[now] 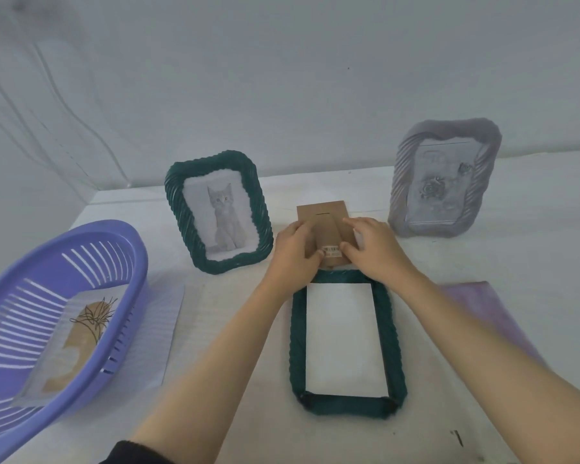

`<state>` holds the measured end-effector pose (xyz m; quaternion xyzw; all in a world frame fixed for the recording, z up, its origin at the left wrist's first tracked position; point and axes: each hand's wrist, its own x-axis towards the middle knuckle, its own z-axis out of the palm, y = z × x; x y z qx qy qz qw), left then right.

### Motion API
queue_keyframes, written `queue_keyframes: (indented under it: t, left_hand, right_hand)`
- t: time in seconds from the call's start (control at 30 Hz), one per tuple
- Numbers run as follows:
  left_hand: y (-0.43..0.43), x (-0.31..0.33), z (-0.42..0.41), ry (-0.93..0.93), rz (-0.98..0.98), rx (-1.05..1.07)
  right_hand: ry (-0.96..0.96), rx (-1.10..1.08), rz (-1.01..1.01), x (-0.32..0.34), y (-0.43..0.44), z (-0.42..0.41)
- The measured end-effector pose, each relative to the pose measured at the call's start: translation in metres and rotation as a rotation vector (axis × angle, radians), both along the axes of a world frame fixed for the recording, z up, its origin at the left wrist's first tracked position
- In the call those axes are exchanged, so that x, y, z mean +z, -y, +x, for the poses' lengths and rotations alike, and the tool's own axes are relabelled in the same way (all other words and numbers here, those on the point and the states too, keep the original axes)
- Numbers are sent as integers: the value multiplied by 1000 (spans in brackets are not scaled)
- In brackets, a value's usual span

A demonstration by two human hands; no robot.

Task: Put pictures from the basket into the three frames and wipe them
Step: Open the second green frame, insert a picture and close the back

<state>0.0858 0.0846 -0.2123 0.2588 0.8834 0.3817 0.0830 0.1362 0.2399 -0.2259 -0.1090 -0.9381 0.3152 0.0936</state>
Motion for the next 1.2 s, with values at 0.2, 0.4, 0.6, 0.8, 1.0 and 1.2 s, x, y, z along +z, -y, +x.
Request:
queue_keyframes:
  t: [0.2, 0.4, 0.6, 0.8, 1.0, 1.2]
  left_hand:
    - [45, 5, 50, -54, 118, -151]
    - [73, -11, 77, 32, -26, -172]
    - [75, -16, 85, -18, -55, -150]
    - [76, -17, 93, -36, -76, -112]
    - [76, -13, 98, -24, -39, -103]
    - [75, -12, 99, -5, -7, -97]
  right_hand:
    - [-161, -62, 83, 9, 18, 70]
    - [-82, -158, 175, 7, 40, 131]
    - [-32, -154, 208, 9, 55, 141]
    - [-100, -232, -41, 10, 60, 139]
    - [-156, -263, -175, 14, 63, 140]
    - [-247, -285, 74, 7, 67, 146]
